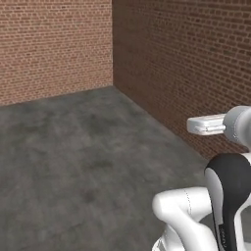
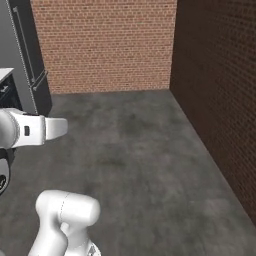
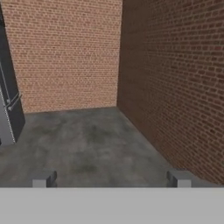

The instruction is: Gather all objects into one cabinet and sort the glasses and bowls to opposite sides.

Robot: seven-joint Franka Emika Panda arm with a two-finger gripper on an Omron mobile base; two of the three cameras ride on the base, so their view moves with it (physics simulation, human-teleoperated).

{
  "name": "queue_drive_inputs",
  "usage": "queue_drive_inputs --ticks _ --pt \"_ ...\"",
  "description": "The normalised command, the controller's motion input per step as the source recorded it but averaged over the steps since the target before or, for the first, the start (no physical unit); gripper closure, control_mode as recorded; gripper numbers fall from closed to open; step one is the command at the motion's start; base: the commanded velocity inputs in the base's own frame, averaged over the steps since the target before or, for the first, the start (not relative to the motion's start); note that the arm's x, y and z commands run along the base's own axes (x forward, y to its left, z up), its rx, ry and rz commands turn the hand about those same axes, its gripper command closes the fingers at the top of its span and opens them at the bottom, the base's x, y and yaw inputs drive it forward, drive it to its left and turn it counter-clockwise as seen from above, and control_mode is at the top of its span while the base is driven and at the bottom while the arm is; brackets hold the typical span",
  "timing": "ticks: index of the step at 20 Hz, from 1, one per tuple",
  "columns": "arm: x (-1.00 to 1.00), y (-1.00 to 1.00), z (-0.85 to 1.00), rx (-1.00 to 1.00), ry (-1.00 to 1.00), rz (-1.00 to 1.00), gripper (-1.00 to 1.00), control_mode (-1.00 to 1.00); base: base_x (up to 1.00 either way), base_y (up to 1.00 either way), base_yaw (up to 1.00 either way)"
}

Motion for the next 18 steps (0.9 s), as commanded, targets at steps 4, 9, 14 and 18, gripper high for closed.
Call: queue_drive_inputs --ticks 4,9,14,18 --pt "0.0 0.0 0.0 0.0 0.0 0.0 -1.0 1.0 1.0 0.15 0.21" --pt "0.0 0.0 0.0 0.0 0.0 0.0 -1.0 1.0 1.0 0.2 0.37" --pt "0.0 0.0 0.0 0.0 0.0 0.0 -1.0 1.0 0.95 0.09 0.48" --pt "0.0 0.0 0.0 0.0 0.0 0.0 -1.0 1.0 0.86 0.03 0.46"
